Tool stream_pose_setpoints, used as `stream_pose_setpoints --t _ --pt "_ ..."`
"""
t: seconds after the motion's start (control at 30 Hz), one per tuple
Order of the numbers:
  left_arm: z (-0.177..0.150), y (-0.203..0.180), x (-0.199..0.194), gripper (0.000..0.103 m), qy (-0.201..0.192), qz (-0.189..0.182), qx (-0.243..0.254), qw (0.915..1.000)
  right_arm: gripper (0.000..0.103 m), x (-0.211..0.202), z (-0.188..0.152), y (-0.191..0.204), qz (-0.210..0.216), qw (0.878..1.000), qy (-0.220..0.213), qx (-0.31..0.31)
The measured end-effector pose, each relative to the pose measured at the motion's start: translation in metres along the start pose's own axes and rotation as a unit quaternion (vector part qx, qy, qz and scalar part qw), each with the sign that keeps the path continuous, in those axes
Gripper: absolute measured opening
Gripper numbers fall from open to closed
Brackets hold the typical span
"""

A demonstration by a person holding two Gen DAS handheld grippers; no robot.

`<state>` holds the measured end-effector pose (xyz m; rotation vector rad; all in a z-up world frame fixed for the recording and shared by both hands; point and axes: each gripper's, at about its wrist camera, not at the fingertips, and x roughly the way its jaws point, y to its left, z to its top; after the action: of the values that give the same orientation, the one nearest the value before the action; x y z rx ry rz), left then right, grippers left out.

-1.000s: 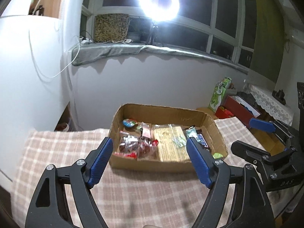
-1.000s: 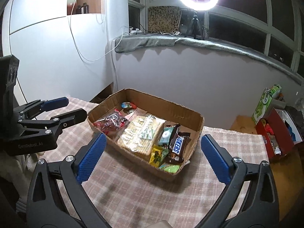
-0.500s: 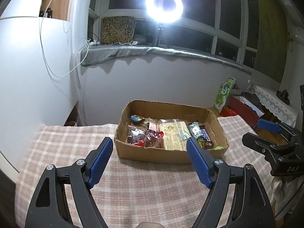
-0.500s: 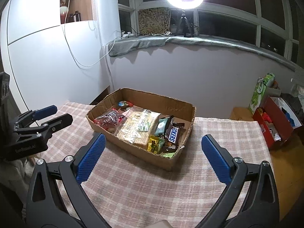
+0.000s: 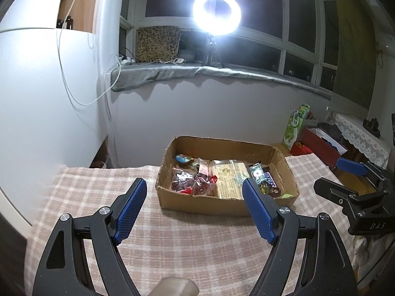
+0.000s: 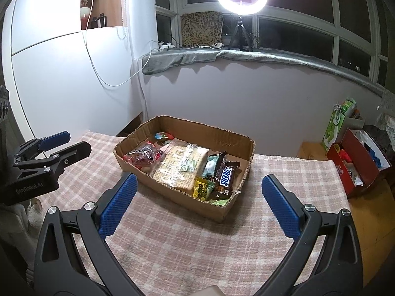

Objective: Organize snacks

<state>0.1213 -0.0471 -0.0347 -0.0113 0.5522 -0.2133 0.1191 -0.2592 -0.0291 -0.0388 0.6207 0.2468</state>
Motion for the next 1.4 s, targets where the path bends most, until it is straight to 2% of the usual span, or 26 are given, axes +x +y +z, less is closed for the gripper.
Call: stream_pose_setpoints --t 0.5,1.4 --pt "-0.0008 -0.0004 0.0017 0.08 0.01 -0.005 0.0 0.9999 0.103 0.0015 -0.0008 0.0029 0.0 1.0 0.004 -0.01" --pt "-0.002 -0.0027 -0.0022 0.08 -0.001 -0.006 0.003 1.0 0.103 0.0034 -0.0029 0.0035 0.0 1.0 0.007 -0.016"
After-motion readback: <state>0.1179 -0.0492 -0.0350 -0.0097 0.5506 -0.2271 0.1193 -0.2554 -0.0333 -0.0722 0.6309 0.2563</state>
